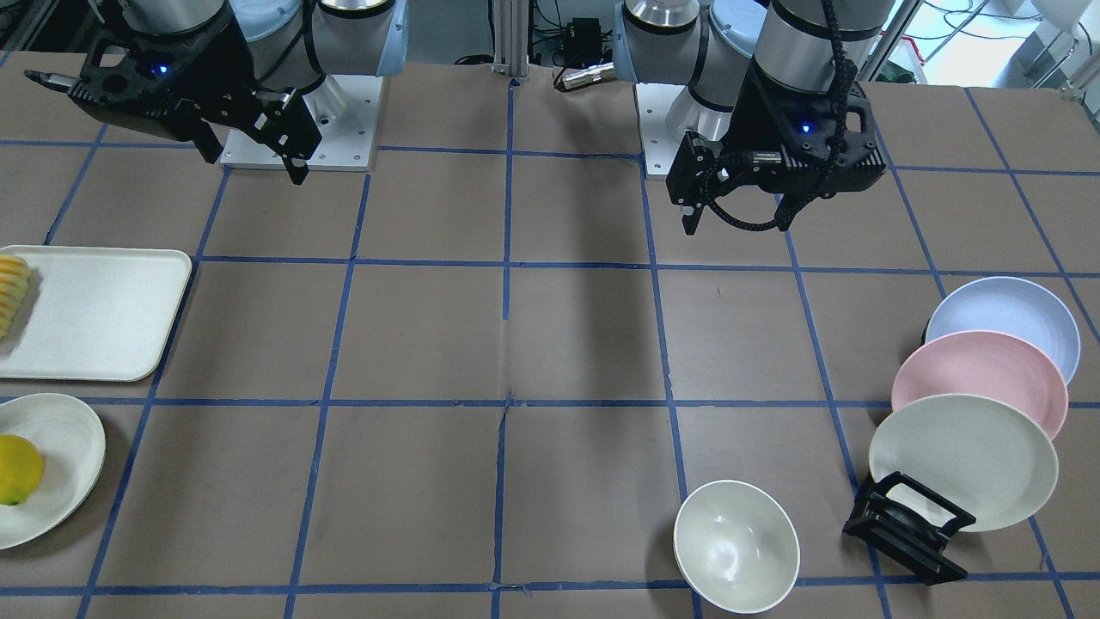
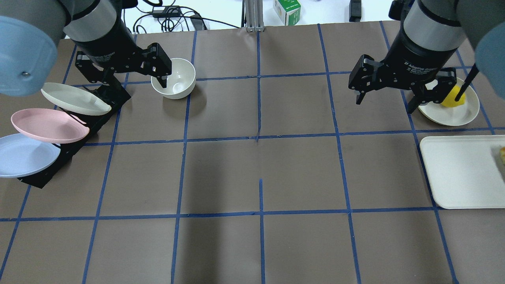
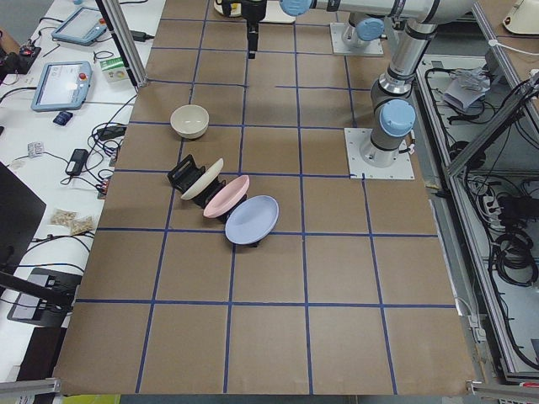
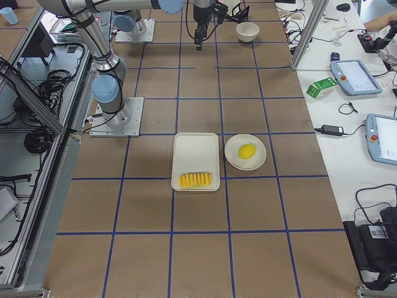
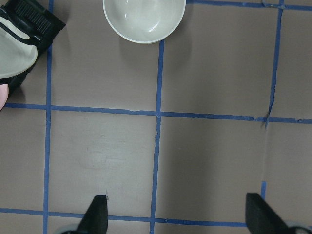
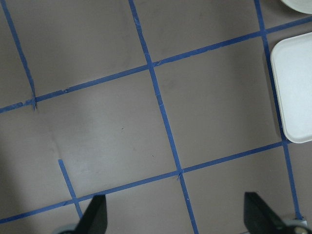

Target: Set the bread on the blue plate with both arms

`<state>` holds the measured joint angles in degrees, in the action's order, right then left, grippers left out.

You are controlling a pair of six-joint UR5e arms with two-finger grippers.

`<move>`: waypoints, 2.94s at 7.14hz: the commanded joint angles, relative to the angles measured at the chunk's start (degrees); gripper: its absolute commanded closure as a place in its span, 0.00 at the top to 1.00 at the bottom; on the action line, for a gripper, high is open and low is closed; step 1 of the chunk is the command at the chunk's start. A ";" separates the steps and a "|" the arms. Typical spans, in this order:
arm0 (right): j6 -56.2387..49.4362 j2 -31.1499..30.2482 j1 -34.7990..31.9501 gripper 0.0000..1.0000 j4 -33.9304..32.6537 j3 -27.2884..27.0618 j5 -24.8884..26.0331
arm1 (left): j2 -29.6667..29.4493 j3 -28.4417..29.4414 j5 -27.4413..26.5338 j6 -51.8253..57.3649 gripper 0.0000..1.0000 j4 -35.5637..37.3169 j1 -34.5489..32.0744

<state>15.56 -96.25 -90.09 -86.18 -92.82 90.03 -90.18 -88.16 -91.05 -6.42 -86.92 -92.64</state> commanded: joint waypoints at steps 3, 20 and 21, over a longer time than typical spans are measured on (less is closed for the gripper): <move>0.09 0.36 0.00 1.00 -0.04 -0.17 0.14 | 0.09 0.00 0.00 0.01 1.00 0.00 0.26; -61.70 19.32 47.71 1.00 -32.15 -12.55 4.54 | -6.31 -9.46 -5.36 5.81 1.00 12.18 50.45; -62.75 22.13 47.72 1.00 -36.82 -12.65 5.67 | -7.63 -10.62 -5.80 6.07 1.00 12.82 51.76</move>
<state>-46.02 -77.75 -43.29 -116.65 -104.81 94.79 -95.97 -96.50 -96.34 -0.59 -76.34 -42.32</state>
